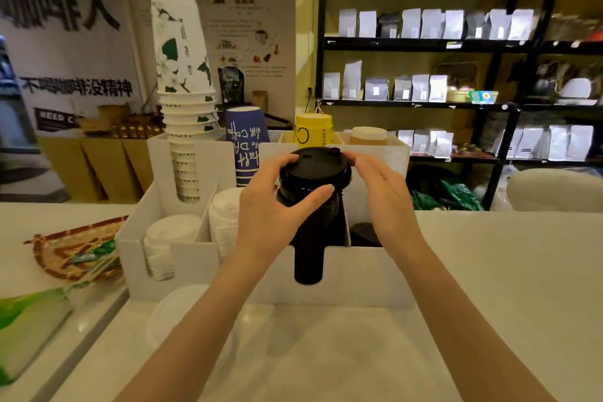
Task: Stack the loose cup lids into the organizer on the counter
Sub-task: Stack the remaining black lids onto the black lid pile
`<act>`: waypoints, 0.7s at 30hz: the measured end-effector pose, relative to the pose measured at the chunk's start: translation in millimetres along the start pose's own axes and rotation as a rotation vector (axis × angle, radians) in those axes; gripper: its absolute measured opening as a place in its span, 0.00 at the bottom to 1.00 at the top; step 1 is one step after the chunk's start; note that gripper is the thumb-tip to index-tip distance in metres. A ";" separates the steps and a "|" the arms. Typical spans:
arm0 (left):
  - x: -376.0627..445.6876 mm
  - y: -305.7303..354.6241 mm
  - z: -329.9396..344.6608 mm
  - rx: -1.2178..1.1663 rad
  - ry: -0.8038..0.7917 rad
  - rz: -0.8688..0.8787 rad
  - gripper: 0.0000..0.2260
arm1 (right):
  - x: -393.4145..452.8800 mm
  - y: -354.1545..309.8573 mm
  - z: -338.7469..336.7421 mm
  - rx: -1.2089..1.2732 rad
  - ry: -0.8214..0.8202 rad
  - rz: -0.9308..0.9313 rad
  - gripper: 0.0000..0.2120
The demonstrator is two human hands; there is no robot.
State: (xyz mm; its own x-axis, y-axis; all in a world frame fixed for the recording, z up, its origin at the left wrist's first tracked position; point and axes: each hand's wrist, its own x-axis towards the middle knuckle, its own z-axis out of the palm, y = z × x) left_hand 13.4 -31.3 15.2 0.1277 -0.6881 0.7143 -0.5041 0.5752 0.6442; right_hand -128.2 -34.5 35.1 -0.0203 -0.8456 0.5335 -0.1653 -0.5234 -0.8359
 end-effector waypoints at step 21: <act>4.7 -20.1 6.4 0.033 -0.117 -0.143 0.24 | 12.1 47.2 8.5 0.042 -0.192 0.102 0.17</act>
State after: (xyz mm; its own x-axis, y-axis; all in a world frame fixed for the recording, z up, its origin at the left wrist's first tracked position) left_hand 18.7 -49.0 3.8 0.1010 -0.8097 0.5781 -0.5162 0.4540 0.7262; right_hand -127.9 -70.3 1.1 0.1540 -0.8968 0.4148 -0.1311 -0.4347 -0.8910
